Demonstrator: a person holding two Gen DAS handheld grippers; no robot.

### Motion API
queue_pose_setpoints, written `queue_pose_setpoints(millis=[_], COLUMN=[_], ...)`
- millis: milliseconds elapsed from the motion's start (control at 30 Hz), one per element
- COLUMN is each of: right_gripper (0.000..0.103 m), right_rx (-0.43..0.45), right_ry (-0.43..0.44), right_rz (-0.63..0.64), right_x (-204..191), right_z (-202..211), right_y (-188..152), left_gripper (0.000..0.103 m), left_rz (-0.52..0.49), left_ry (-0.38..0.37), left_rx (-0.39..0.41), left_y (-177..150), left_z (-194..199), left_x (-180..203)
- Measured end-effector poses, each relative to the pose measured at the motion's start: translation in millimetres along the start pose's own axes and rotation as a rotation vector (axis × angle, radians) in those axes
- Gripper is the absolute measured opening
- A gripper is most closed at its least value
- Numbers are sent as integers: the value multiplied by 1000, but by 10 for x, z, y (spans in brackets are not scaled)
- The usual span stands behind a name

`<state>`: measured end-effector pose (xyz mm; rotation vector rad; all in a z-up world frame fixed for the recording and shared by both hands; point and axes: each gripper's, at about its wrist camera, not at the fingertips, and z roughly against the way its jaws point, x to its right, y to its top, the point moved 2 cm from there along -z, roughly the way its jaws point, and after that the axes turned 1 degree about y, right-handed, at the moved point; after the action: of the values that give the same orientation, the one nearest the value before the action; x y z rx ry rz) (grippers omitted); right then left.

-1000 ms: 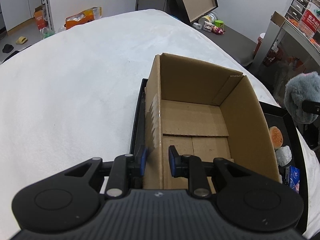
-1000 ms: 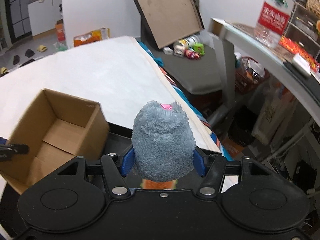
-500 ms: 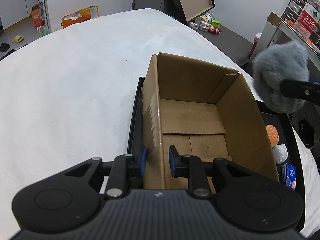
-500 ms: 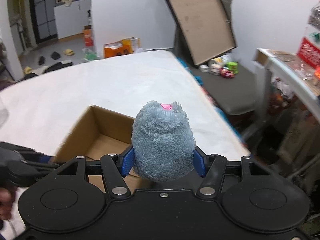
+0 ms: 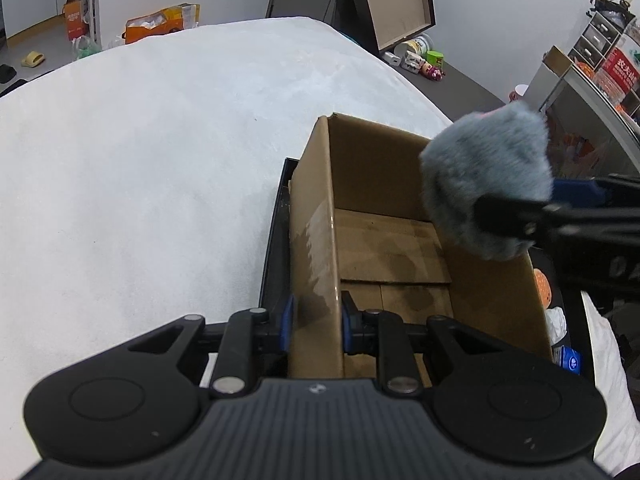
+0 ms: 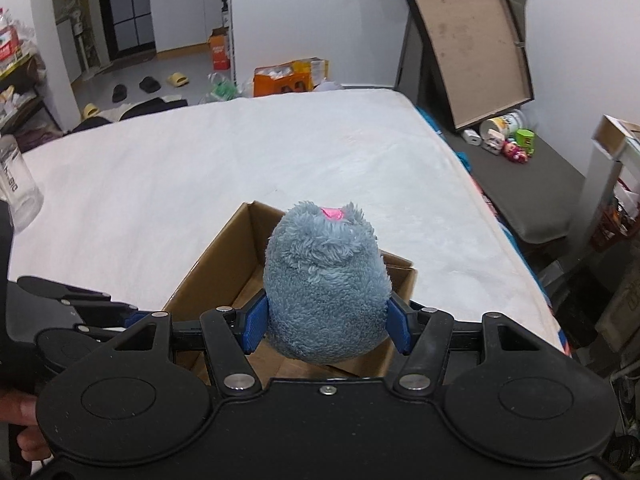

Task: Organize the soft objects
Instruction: 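Lift the grey plush with the right gripper and lower it into the box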

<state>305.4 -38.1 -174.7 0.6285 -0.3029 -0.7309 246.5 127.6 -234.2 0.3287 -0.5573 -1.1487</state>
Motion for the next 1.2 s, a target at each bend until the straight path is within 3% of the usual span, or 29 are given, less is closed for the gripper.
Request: queue_pose_setpoints(millis=[600,967,1200], right_gripper=[59,61,63], right_rx=[-29,-111,-102], right_ry=[-8,22,26], right_rz=[58,-5,-24], right_x=[-261,-269,-250], right_z=[-324,-518,-479], right_y=[37,-36,-12], left_gripper=[18,18,19], left_rz=[14,23,37], left_ry=[-8,1,4], left_rx=[8,6,3], left_y=[42,56,63], left_z=[6,-12,-26], left_x=[-54,-50,-54])
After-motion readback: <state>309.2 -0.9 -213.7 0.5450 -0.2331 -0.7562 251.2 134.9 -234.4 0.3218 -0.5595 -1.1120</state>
